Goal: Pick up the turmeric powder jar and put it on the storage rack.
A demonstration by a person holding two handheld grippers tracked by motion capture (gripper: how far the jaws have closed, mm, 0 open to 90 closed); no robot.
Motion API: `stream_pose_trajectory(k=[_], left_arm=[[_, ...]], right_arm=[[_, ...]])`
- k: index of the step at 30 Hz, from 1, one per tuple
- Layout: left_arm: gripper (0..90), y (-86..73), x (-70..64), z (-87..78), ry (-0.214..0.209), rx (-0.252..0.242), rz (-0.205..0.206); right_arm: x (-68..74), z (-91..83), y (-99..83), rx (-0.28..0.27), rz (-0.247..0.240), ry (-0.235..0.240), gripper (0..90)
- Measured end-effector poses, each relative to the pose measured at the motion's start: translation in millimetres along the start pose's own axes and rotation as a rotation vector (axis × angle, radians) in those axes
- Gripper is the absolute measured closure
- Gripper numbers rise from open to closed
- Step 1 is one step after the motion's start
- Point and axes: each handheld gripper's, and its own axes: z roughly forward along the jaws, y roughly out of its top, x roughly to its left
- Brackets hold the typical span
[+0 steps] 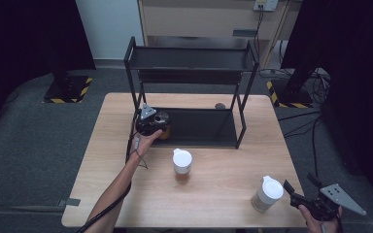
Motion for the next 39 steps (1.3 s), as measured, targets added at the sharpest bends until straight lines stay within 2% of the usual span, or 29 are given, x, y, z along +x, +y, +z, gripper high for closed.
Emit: stream_pose_trajectory(k=[3,7,17,19,25,31,33,39], left_arm=[[32.1,1.1,-0.7,0.1,0.005,0.009,0.017],[30.2,1.7,0.3,-0.5,0.002,0.012,0.013],[13.6,7.0,1.4,-1.3,-0.013,0.002,-0.005],[11.2,10.1,-0.2,-3.0,-0.006,0.0,0.011],[2.1,22.3,-0.8,-7.3,-0.017,0.0,0.012],[1.6,34.7,-1.9,-16.4,-0.025,-0.01,0.037],[1.3,38.5,-1.3,-20.4,-0.039,-0.021,0.03],[0.9,51.8,-1.1,-34.0,-0.067,-0.04,0.046]], right_arm=[[0.2,-0.1,0.1,0.0,-0.001,0.0,6.6],[0.2,0.1,0.1,0.0,-0.002,0.002,6.6],[0.2,0.2,0.3,-0.001,-0.002,0.004,6.6],[0.1,0.2,0.2,-0.001,-0.002,0.004,6.6],[0.4,0.0,0.6,-0.001,-0.004,0.005,6.6],[0.5,0.4,0.7,-0.001,-0.002,0.006,6.6],[0.3,0.5,0.6,-0.001,-0.002,0.007,6.6],[0.5,0.6,0.8,0.0,-0.003,0.007,6.6]])
